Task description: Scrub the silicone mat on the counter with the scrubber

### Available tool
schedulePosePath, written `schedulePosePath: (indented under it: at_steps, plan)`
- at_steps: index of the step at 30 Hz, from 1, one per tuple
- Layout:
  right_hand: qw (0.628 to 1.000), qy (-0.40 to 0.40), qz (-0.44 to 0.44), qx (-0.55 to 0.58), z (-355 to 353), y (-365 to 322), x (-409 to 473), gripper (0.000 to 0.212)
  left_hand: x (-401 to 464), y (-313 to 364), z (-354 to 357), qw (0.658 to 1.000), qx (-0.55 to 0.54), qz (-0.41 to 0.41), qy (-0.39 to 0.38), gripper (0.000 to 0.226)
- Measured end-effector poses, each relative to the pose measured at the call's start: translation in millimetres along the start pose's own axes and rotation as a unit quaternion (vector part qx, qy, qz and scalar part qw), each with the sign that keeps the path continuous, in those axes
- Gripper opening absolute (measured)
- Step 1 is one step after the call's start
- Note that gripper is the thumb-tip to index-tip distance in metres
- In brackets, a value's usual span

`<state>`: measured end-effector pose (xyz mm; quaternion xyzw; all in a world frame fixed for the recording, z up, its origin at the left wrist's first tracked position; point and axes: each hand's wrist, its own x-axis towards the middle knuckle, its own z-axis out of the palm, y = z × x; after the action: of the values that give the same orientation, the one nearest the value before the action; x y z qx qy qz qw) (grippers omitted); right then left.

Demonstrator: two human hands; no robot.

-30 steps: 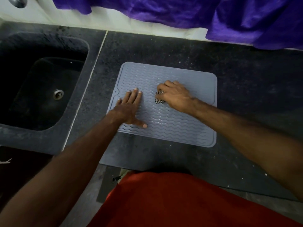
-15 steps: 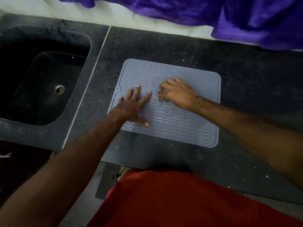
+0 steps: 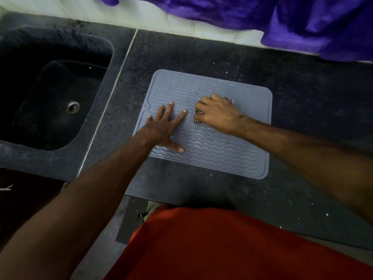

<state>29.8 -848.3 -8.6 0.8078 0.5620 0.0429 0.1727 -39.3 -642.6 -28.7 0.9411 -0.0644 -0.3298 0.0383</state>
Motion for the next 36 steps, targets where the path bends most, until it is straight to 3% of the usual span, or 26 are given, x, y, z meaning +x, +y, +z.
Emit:
schedulePosePath:
  at_steps: [4, 8, 12, 16, 20, 26, 32, 36]
  plan:
    - [0.996, -0.047, -0.045, -0.062, 1.6, -2.6, -14.1, 0.041, 0.4, -2.3, 1.9, 1.0, -0.003, 0.003, 0.006, 0.133]
    - [0.993, -0.043, -0.054, -0.1, 2.6, 9.7, -40.2, 0.056, -0.2, -2.0, 1.6, 1.0, -0.004, 0.004, 0.008, 0.132]
    - [0.996, -0.011, 0.001, -0.092, -3.1, 8.0, -25.2, 0.024, -0.8, -2.0, 1.5, 1.0, -0.01, 0.006, 0.008, 0.132]
    - [0.997, 0.008, -0.014, -0.081, 1.1, -11.5, -4.3, 0.035, -3.1, 0.1, -0.4, 1.0, -0.012, 0.002, 0.003, 0.132]
    - [0.996, 0.032, -0.023, -0.083, 13.9, -10.6, -27.5, 0.025, -3.5, -1.1, -0.9, 1.0, -0.016, 0.003, 0.005, 0.132]
    - [0.999, 0.025, 0.027, 0.015, 18.3, 9.2, -64.7, 0.037, -3.6, 2.6, -3.3, 1.0, -0.003, -0.001, 0.008, 0.133]
    - [0.979, 0.063, 0.115, 0.158, 18.3, 25.3, -46.6, 0.047, -1.3, 12.6, -24.9, 1.0, -0.011, -0.017, 0.008, 0.135]
    - [0.962, 0.081, 0.18, 0.189, 12.1, 35.6, -11.6, 0.05, 3.0, 13.8, -32.9, 0.999, 0.022, -0.033, 0.023, 0.139]
